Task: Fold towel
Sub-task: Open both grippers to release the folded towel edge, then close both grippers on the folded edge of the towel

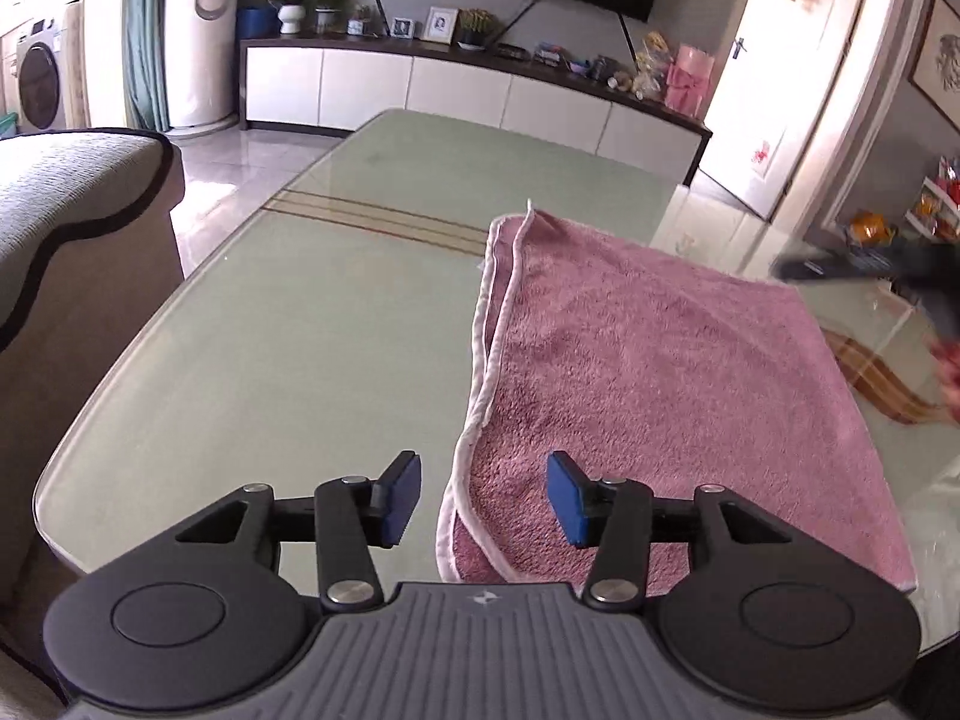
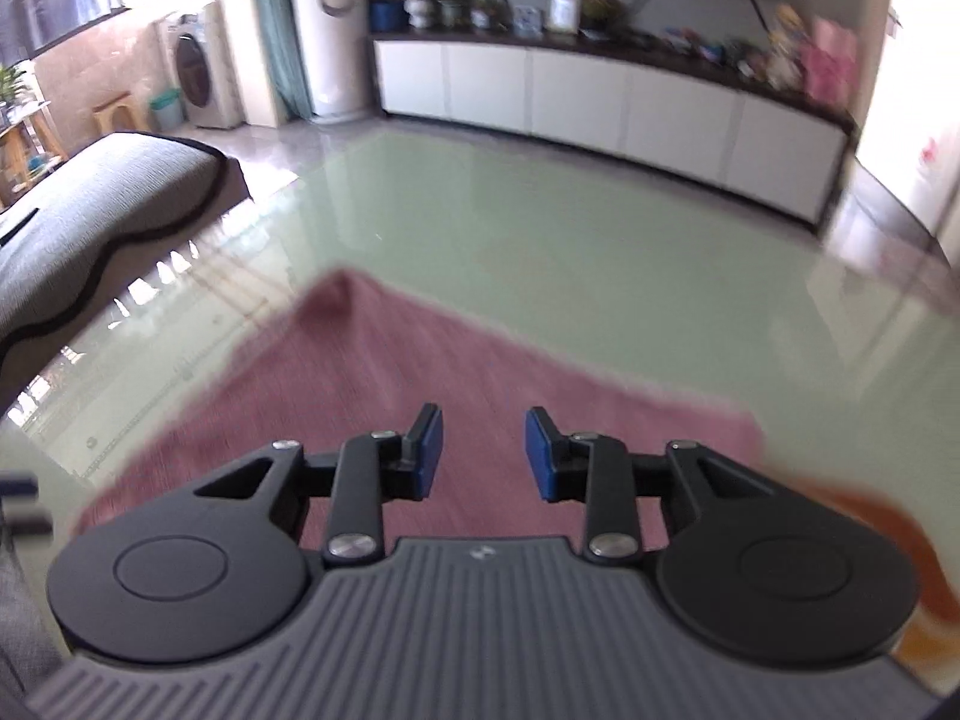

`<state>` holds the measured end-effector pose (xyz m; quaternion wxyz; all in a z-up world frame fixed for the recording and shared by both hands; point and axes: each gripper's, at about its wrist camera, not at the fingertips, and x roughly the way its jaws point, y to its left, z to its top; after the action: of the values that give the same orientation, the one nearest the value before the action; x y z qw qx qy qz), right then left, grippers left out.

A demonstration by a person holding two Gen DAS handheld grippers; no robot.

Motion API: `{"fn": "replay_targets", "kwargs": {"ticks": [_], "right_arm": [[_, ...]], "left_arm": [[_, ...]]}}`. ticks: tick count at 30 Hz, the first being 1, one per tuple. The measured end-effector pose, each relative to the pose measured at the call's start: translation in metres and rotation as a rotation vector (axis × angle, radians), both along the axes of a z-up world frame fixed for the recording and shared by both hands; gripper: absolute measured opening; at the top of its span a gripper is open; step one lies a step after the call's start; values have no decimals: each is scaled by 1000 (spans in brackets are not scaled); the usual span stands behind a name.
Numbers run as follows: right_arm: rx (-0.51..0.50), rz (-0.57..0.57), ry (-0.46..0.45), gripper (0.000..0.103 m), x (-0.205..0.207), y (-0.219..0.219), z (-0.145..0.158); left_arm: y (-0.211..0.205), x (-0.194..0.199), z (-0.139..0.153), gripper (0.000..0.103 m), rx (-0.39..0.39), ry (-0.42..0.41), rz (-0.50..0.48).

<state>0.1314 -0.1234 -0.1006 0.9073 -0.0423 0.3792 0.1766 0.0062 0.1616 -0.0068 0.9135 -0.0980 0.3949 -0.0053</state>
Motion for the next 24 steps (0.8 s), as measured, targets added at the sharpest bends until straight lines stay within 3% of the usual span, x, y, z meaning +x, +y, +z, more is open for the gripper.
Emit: {"fn": "replay_targets", "kwargs": {"ticks": [9, 18, 24], "right_arm": [[36, -146, 144, 34, -92, -67, -46], [58, -125, 173, 34, -135, -64, -54], [72, -118, 182, 34, -142, -58, -57]], "left_arm": [[7, 5, -20, 50, -22, 87, -10], [4, 5, -28, 50, -12, 121, -64], [-4, 4, -30, 50, 49, 112, -104]]}}
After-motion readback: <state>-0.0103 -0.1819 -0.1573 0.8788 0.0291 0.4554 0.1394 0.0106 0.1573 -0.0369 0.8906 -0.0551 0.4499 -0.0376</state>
